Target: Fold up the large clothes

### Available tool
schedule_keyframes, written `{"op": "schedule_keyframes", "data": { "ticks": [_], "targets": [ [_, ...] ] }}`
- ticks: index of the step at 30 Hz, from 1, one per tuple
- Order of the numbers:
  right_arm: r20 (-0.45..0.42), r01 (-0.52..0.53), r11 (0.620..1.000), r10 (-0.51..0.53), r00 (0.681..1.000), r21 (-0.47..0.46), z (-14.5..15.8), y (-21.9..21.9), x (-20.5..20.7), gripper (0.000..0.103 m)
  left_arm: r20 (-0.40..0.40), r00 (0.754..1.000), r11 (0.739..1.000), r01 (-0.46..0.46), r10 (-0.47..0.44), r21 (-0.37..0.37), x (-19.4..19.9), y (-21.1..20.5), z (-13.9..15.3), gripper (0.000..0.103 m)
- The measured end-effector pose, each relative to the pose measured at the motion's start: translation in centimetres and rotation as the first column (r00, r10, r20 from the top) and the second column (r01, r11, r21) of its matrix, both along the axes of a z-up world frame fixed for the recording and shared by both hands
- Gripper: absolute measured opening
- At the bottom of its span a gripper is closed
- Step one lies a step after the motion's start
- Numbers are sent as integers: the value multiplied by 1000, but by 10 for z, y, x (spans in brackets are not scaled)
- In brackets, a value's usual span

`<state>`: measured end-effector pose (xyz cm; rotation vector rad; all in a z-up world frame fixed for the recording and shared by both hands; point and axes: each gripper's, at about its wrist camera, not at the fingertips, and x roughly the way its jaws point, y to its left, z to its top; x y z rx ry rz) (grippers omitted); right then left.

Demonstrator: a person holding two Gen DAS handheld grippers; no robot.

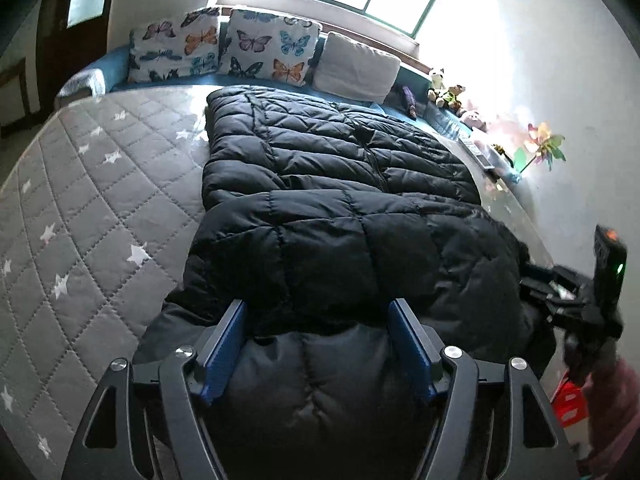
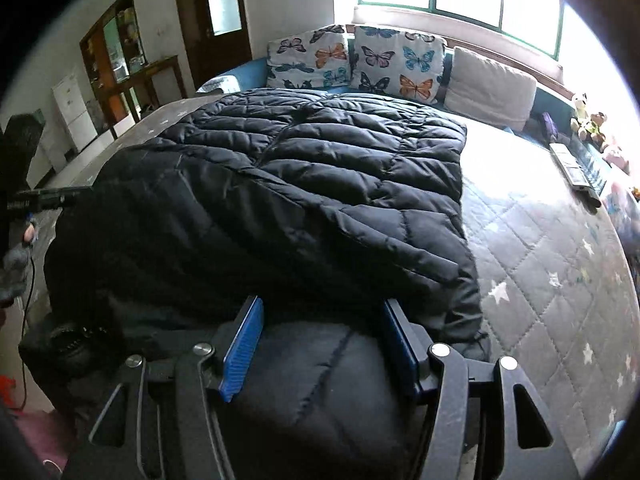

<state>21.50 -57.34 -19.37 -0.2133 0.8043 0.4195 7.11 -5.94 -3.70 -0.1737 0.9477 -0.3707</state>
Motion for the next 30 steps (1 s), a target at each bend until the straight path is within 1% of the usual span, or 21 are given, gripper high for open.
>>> {"op": "schedule_keyframes", "data": {
  "ticks": [2,4,6,8,9,11,14,15,17,19,21,25,28,30],
  "targets": [
    [13,10,1000,-10,1000,-27,10,8,-1,65,13,1000,999,8,-8,40,2,-8,-3,75],
    [46,-6,1000,6,999,-11,30,18,-6,65,27,1000,997,12,-14,77,-1,-13,-2,75],
    [71,-53,998,52,996,15,44,35,-8,65,43,999,994,15,-20,108,-4,-18,-3,75],
    [87,-105,994,102,991,31,53,55,-8,65,49,998,993,19,-24,114,-7,-18,0,75],
    [89,-147,988,143,986,39,56,71,-7,65,52,998,993,19,-25,114,-9,-19,0,75],
    [88,-191,981,188,978,30,54,93,-3,65,57,998,993,24,-30,112,-10,-20,0,75],
    [64,-240,971,239,969,-6,37,126,4,65,66,997,993,27,-35,117,-14,-20,0,75],
    [43,-245,969,246,968,-30,27,135,7,65,67,997,993,26,-34,118,-15,-20,0,75],
    [26,-225,971,227,973,-78,12,138,10,65,68,997,992,30,-38,121,-15,-20,-1,75],
    [12,-206,973,208,978,-104,1,127,8,65,72,996,991,38,-48,131,-17,-22,-1,75],
    [16,-157,981,160,987,-111,-1,104,7,65,73,996,989,40,-51,142,-17,-23,-1,75],
    [17,-63,992,65,998,-105,2,52,4,65,68,996,987,48,-59,151,-17,-24,0,75],
    [11,-3,997,4,1000,-71,7,14,-2,65,62,996,985,61,-72,161,-18,-25,4,75],
    [6,34,997,-33,999,-70,6,-3,-1,65,51,995,982,76,-86,173,-18,-26,8,75]
  ]
}}
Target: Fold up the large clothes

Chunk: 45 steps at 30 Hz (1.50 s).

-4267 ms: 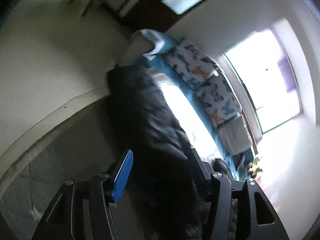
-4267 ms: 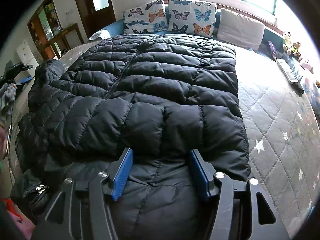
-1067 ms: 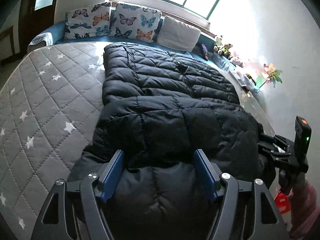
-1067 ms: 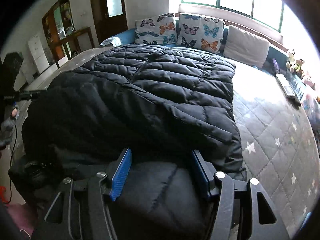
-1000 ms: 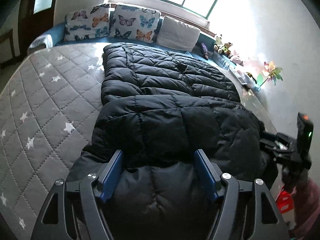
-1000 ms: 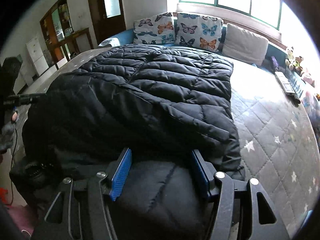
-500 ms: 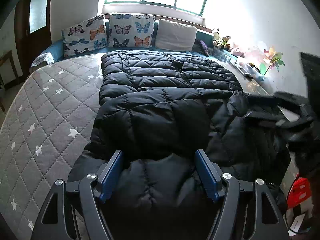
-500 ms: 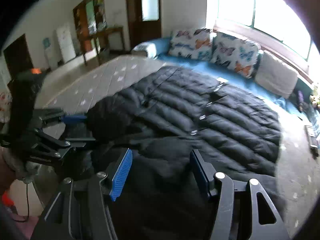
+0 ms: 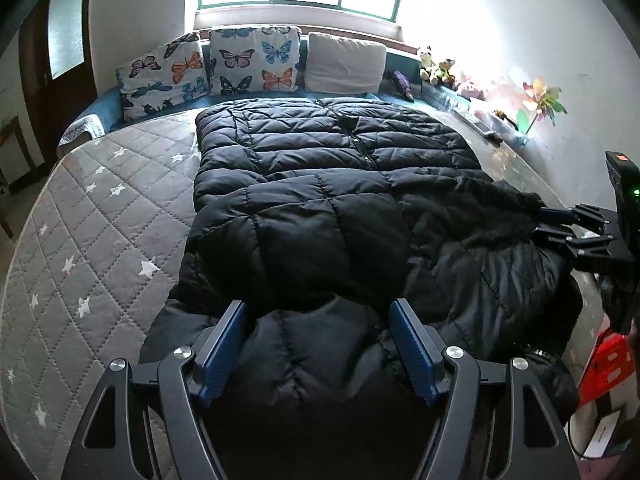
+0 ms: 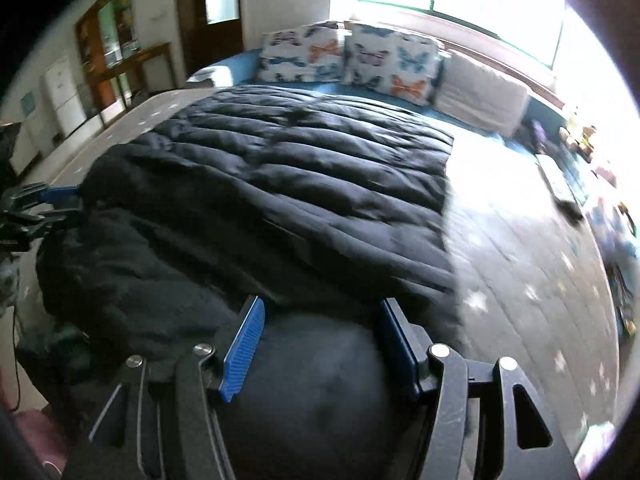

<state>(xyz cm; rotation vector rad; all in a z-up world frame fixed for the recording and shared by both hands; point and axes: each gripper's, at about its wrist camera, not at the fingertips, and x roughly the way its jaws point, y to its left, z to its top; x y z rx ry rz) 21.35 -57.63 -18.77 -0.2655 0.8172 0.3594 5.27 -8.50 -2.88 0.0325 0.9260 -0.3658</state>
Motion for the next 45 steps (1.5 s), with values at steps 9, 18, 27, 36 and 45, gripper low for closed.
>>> {"op": "schedule_keyframes", "data": {
  "ticks": [9,18,27,36,45],
  "targets": [
    [-60,-3,999,5,998,33,-10,-7,11,65,33,998,989,62,-58,-132,-1,1,54,75],
    [33,-2,995,-2,999,102,26,1,15,65,-28,989,968,136,-145,-209,50,-36,44,69],
    [-3,12,997,-12,1000,72,-12,-3,37,65,-44,970,961,230,-240,-155,52,-88,4,69],
    [22,-6,1000,6,1000,0,-8,2,30,65,-57,965,966,250,-254,-68,50,-114,-19,69],
    [15,-80,989,82,997,-126,0,9,-15,65,-39,962,962,270,-271,-30,46,-119,-23,69]
  ]
}}
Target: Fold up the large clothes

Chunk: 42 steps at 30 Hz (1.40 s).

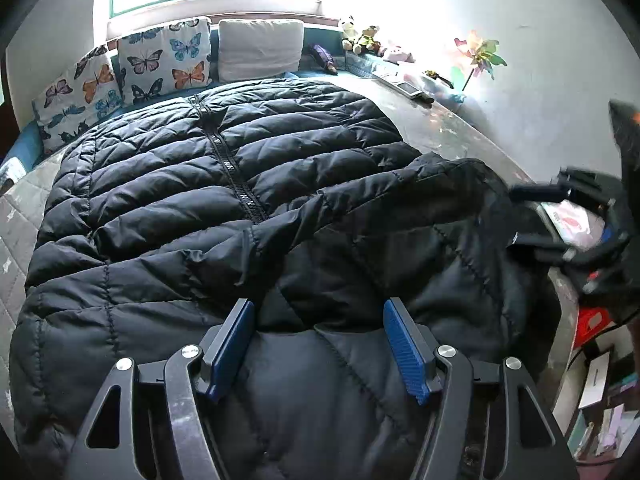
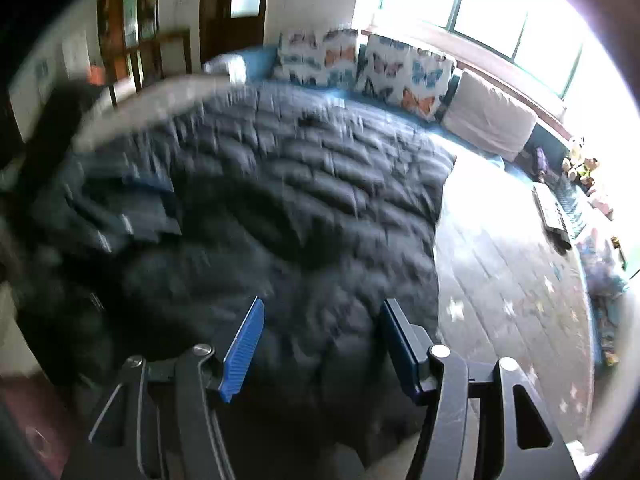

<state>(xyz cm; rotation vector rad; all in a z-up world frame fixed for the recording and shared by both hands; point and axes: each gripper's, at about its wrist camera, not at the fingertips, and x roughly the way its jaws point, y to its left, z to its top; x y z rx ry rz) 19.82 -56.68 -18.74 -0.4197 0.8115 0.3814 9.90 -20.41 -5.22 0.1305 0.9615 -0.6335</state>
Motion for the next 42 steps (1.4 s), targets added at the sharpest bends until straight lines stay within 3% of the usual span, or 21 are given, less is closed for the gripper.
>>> {"op": "schedule_keyframes", "data": {
  "ticks": [3,6,9,12,15,20,26,32,36,42],
  "targets": [
    [-64,17,999,-13,998,49,-25,-14,11,66,18,1000,1000,10,-10,22,-4,-2,0,70],
    [-91,36,993,-26,995,117,-29,-22,20,67,18,1000,999,10,-11,43,-8,1,8,70],
    [-80,20,997,-14,997,71,-27,-17,16,67,22,1000,1000,1,-2,7,-17,20,29,70],
    [-92,22,997,-15,996,80,-28,-18,18,69,76,995,997,-70,71,-17,-27,57,52,70],
    [-93,26,996,-18,996,83,-29,-19,18,70,80,980,983,-177,180,-44,-28,101,61,70],
    [-108,27,997,-19,994,71,-28,-17,21,71,-9,965,963,-262,262,-57,-28,147,37,70],
    [-113,38,997,-31,993,63,-31,-15,24,73,3,967,966,-254,254,-39,-29,144,-2,76],
    [-114,41,997,-34,993,60,-29,-15,23,73,-7,969,969,-245,245,-16,-26,140,-5,79],
    [-90,45,998,-40,995,54,-9,-17,15,73,27,972,973,-232,233,-11,-30,139,22,79],
    [8,34,998,-34,999,49,29,-15,10,73,164,966,980,-193,198,-46,-44,140,79,79]
  ]
}}
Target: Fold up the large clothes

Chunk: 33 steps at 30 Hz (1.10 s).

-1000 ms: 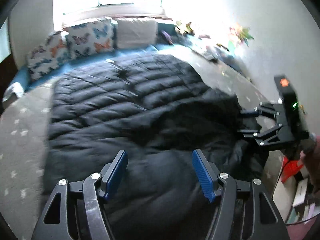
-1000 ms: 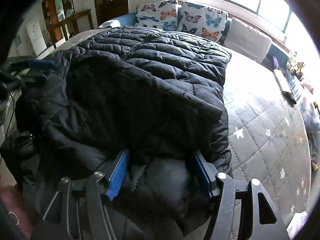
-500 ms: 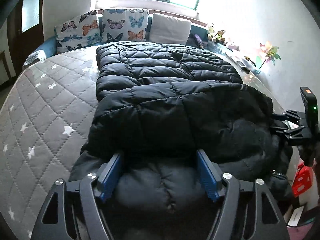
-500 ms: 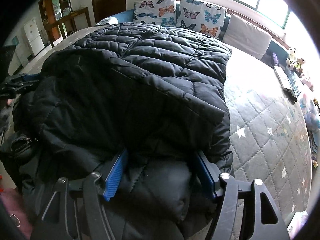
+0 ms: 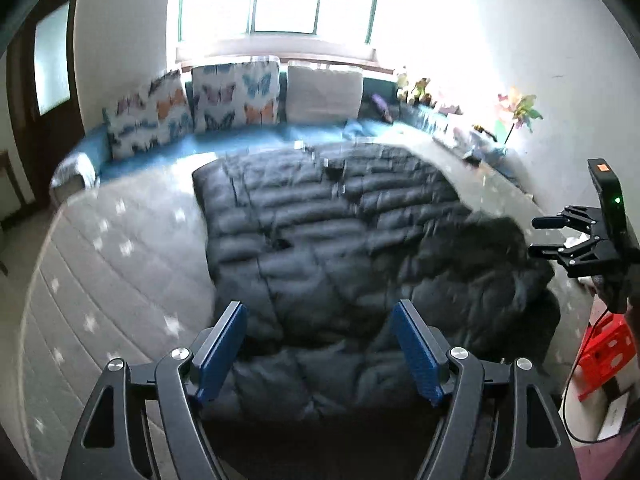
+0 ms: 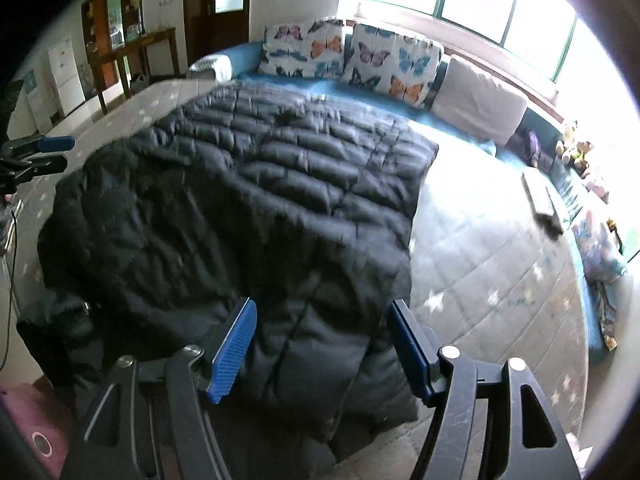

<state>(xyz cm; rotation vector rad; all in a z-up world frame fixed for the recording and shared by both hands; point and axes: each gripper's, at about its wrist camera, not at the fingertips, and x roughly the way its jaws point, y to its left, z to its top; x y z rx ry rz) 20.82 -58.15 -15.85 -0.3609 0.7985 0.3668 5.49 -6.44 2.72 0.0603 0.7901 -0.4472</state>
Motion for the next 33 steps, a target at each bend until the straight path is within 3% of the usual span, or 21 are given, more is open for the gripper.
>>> {"op": "schedule_keyframes", "data": {
  "ticks": [2,5,10,13,19,23,30,33],
  "targets": [
    [14,-15,1000,15,1000,7,5,6,6,73,-16,1000,999,5,-6,-33,10,0,4,79],
    [-5,-31,1000,31,1000,-6,-4,18,21,73,-57,998,1000,-5,4,-14,30,-4,-4,79],
    [-78,-24,997,18,997,-76,-38,24,43,73,-154,988,1000,6,-3,20,48,-11,-46,79],
    [-114,-24,998,19,993,-50,-50,19,50,73,-158,987,999,22,-17,29,49,-14,-61,79],
    [-106,-34,996,25,994,-82,-56,24,51,75,-177,984,999,20,-15,27,54,-15,-72,79],
    [-112,-46,997,39,993,-64,-42,19,45,75,-213,977,1000,12,-10,10,55,-8,-55,79],
    [-135,-52,999,50,990,-12,14,-14,48,75,-235,971,997,-50,34,-60,79,34,17,81],
    [-152,-32,999,31,988,-4,39,-34,63,75,-241,967,995,-92,83,-24,110,55,42,81]
  ]
}}
